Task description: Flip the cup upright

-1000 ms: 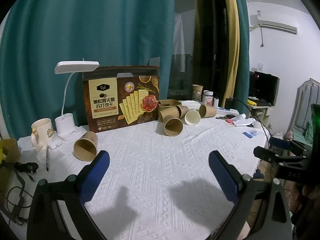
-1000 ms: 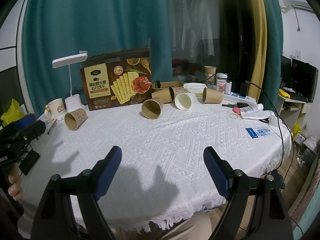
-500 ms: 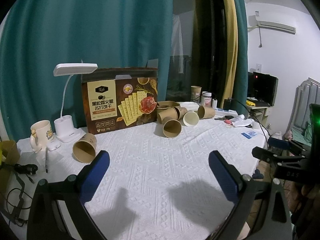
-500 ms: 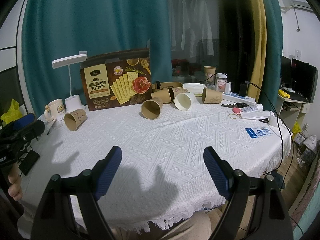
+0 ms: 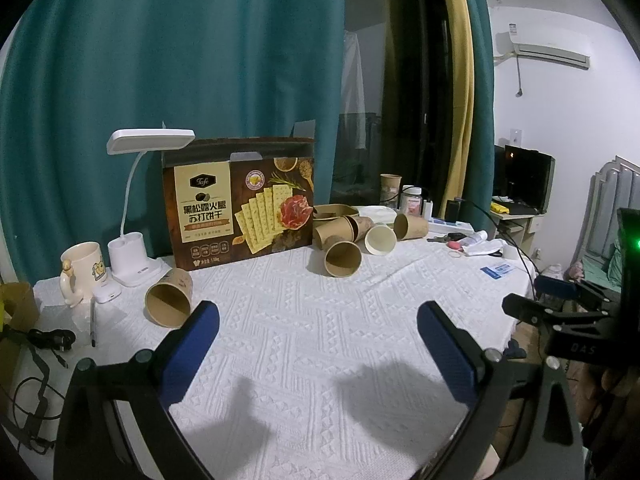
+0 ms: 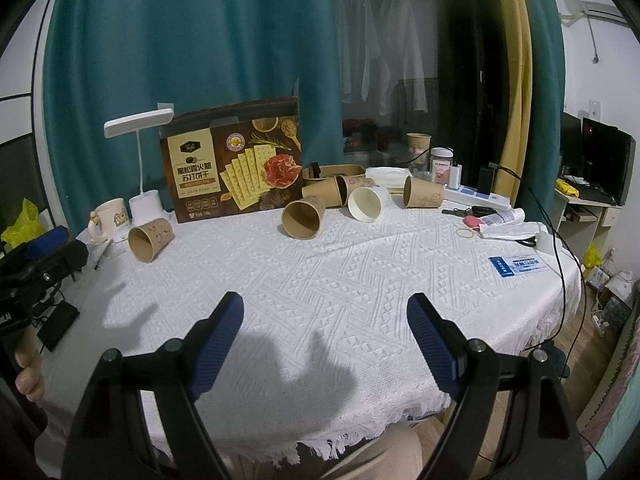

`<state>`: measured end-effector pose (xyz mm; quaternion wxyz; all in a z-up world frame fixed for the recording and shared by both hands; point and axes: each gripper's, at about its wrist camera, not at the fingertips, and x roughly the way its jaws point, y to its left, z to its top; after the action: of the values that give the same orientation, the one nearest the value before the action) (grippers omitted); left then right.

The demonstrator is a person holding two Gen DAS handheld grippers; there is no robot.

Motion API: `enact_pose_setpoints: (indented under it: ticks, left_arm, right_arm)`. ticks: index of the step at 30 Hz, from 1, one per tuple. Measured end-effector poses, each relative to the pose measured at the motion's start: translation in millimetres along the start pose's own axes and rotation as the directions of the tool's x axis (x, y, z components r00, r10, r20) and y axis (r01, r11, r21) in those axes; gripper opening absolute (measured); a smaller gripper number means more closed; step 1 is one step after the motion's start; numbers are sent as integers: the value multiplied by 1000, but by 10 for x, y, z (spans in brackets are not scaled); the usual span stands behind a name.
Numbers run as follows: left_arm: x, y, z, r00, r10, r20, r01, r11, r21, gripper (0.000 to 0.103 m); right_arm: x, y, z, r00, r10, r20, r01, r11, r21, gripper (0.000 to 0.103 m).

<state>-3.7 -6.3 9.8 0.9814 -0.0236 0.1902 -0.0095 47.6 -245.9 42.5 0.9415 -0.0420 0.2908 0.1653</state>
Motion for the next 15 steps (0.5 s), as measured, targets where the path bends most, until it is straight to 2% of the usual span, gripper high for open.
enact_pose_setpoints:
  ticks: [15]
  left_arm:
    - [-14,-29,27,1000,0,8,0,1000,-1,99]
  right_arm:
    - [0,11,0,1000,0,1,0,1000,-1,82]
